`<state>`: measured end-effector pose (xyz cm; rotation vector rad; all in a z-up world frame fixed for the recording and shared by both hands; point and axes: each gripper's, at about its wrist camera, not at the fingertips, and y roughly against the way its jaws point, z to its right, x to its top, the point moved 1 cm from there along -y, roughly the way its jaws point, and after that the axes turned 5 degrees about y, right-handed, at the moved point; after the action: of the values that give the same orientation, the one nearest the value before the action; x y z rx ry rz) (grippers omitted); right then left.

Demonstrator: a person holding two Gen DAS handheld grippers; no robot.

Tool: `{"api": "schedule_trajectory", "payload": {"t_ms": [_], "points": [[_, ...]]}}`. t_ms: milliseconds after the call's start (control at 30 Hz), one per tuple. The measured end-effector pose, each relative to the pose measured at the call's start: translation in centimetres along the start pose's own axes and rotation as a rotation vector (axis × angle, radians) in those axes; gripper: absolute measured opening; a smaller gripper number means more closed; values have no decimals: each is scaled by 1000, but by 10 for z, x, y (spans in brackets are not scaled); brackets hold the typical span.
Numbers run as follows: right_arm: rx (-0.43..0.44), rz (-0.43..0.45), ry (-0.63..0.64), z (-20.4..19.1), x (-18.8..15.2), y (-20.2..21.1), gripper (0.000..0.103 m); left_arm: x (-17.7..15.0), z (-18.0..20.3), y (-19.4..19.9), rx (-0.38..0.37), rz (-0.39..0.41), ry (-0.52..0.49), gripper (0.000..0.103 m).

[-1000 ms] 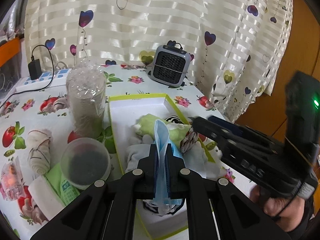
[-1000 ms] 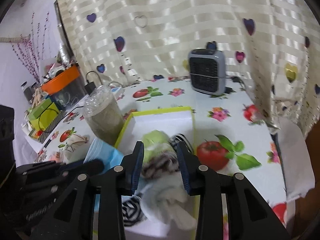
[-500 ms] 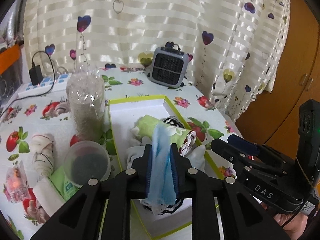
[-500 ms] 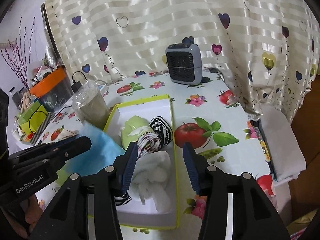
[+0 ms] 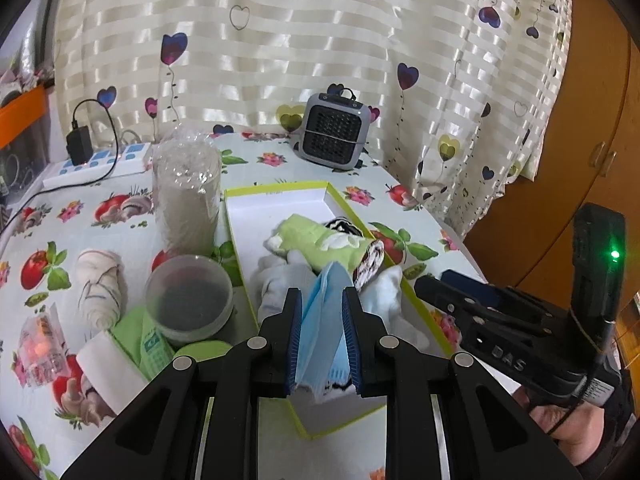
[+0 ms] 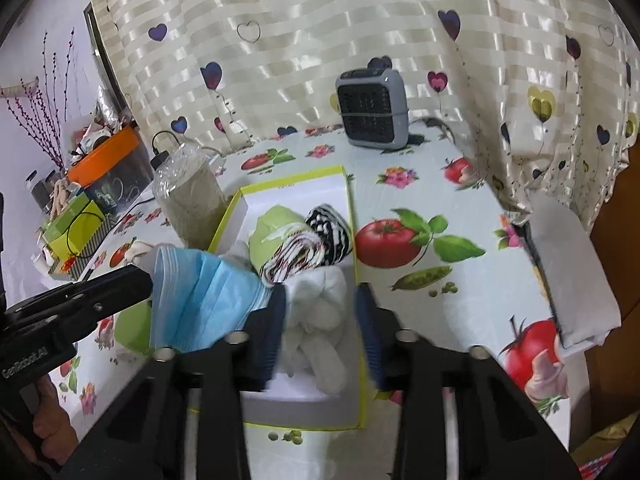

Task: Organize soft objects
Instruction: 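Lower the left gripper and release the blue mask into the box, then withdraw both grippers from the box back toward the pile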

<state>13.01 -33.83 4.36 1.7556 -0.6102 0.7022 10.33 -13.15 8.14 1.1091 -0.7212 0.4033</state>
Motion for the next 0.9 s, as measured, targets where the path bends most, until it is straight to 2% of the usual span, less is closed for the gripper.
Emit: {"api": "schedule_trajectory", "payload": {"t_ms": [167, 300, 500, 567, 633, 900], "points": [[23, -36, 25, -7, -7, -6, 31, -5, -3, 8, 15, 6, -1, 20], [39, -23, 41, -16, -10, 4, 31, -9, -8, 19, 21, 21, 2, 20], [17, 4, 47, -27, -13, 22, 31, -16, -20, 36, 50, 44, 11, 20], [13, 15, 56, -33, -14, 29, 34, -20, -26, 41, 61, 47, 17, 20], [17, 29, 65, -40, -16, 36, 44, -24, -32, 45, 69, 46, 25, 20], [45, 41, 110, -66, -22, 51, 44, -37, -52, 60, 108, 50, 58, 20]]}}
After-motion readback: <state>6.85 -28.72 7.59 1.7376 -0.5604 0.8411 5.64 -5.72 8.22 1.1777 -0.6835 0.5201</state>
